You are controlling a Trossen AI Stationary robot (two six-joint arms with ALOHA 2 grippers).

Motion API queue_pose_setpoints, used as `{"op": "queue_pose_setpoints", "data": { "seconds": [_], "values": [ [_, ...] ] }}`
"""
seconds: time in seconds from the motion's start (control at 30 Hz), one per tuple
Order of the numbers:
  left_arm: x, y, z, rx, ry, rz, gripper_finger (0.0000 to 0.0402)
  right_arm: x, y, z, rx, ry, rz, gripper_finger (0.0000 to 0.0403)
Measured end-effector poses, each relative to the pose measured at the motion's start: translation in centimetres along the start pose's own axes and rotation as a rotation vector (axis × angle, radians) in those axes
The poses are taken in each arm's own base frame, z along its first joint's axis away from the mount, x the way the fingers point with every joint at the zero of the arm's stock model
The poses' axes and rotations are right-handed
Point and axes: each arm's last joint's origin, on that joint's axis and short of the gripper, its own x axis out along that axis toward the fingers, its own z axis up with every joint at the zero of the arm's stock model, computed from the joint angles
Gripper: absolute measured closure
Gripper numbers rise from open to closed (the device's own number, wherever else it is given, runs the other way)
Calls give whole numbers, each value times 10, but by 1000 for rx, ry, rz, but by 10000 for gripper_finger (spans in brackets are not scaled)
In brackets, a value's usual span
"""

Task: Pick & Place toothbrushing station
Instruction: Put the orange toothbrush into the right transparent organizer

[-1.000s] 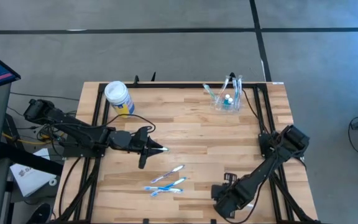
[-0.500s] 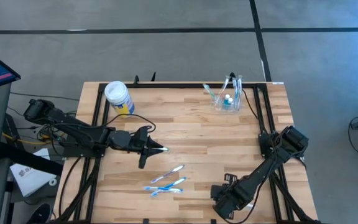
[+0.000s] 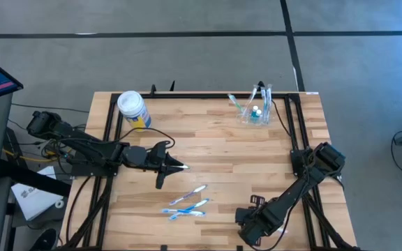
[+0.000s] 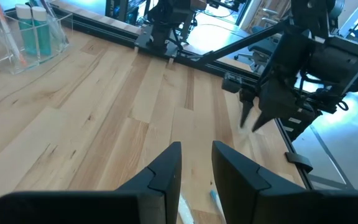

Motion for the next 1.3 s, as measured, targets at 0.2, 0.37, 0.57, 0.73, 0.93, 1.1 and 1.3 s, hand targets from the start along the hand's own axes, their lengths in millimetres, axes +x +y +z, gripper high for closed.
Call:
{"op": "queue_pose_setpoints", "data": {
  "seconds": [0.2,0.37,0.57,0.73,0.93,1.1,1.3],
  "values": [
    [0,0,1,-2,-6,-3,317,9,2,0,-19,17,6,285],
    [0,0,1,-2,-5,-2,317,8,1,1,-22,-2,-11,313],
    [0,0,1,-1,-5,-3,317,7,1,1,-53,1,-7,394],
    [0,0,0,-2,-5,-2,317,2,4,3,-63,0,-3,396],
    [0,0,0,-2,-5,-2,317,-11,9,9,-100,-41,-42,401],
    [0,0,0,-2,-4,-2,317,-23,8,13,-112,-102,-143,402],
    [0,0,0,-1,-4,-2,317,-31,7,17,-118,-173,-216,402]
  ]
}}
